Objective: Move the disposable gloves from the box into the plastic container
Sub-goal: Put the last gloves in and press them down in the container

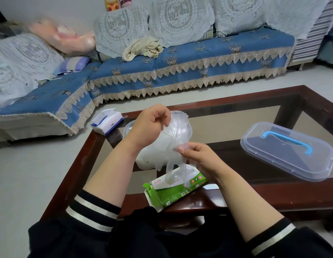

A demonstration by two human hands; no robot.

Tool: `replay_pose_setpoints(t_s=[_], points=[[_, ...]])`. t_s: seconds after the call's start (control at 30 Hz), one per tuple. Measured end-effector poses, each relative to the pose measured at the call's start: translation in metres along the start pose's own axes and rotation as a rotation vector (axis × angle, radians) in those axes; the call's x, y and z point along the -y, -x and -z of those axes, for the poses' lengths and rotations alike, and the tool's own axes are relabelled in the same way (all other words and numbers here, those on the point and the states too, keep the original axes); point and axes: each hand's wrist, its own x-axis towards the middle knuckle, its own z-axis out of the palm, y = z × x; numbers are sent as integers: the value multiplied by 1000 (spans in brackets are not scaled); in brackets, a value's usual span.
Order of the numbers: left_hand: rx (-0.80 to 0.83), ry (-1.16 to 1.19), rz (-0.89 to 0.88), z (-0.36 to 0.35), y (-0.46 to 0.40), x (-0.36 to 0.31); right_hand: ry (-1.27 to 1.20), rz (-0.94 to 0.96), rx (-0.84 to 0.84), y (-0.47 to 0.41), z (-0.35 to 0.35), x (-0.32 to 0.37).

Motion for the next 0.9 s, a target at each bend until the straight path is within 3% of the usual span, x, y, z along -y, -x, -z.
replay_pose_setpoints(t_s=[0.17, 0.27, 0.37, 0.57, 0.63, 0.73, 0.9], points=[[64, -107, 166, 13, 4, 4, 62, 20, -62, -7, 1, 16], [134, -149, 276, 22, 3, 12, 249, -35, -58, -17, -3, 33], [83, -38, 351, 33, 0, 20, 478, -64, -122, -35, -7, 51], [-136, -69, 445, 38, -12, 48, 943, 108, -629, -82, 0, 72], [-166, -97, 504, 36, -14, 63, 1114, 223, -725, -89, -4, 73], [-110, -174, 583, 29, -15, 79, 1222, 272, -609, -91, -16, 70], [-23, -363, 600, 23, -9, 90, 1465, -115, -217, -101, -33, 54]])
